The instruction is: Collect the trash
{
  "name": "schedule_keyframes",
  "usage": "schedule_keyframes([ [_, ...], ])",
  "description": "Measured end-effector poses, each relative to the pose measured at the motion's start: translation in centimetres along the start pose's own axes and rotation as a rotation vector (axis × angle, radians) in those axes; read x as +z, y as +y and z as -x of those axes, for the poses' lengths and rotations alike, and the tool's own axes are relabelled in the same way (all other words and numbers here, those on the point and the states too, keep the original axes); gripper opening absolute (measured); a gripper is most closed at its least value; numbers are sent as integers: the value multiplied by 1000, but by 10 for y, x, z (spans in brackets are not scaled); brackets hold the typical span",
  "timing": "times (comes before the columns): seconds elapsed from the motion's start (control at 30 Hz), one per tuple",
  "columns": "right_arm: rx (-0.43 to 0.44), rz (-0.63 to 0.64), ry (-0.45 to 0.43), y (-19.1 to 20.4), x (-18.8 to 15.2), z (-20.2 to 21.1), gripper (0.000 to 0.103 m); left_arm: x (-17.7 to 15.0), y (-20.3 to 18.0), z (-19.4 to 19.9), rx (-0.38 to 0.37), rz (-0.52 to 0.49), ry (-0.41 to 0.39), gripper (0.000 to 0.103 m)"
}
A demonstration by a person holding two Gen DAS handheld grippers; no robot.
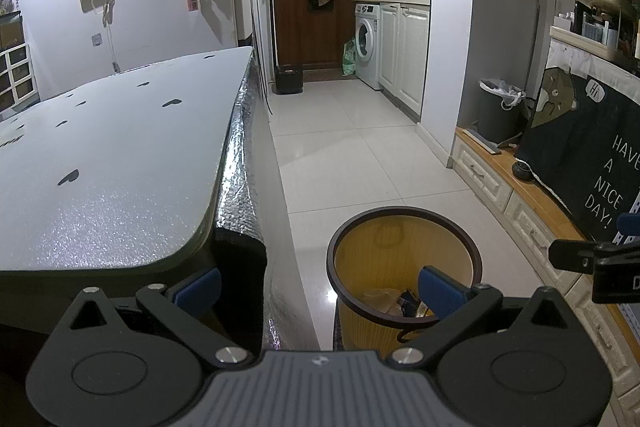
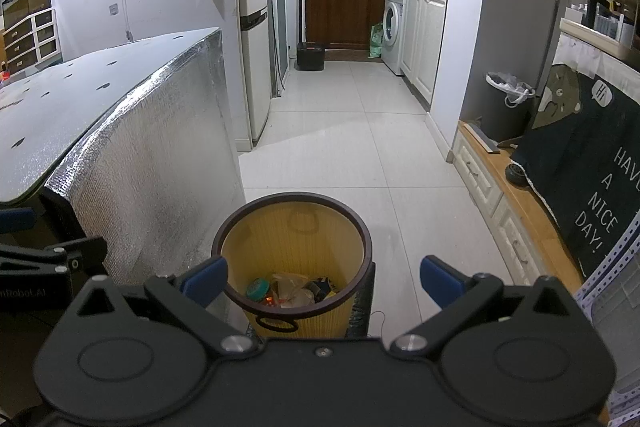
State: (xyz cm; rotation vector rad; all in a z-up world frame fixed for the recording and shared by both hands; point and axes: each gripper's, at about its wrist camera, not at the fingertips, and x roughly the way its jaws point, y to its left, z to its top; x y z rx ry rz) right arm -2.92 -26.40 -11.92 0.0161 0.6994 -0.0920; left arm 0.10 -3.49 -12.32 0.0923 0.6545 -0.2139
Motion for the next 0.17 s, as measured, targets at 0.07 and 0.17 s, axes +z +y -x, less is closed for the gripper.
schedule_keyframes([
  [0.07,-1,1,0,0,0,0,103,0,0,0,0,1,0,103],
  [0.17,0,0,0,0,0,0,103,0,1,0,-6,8,1,103],
])
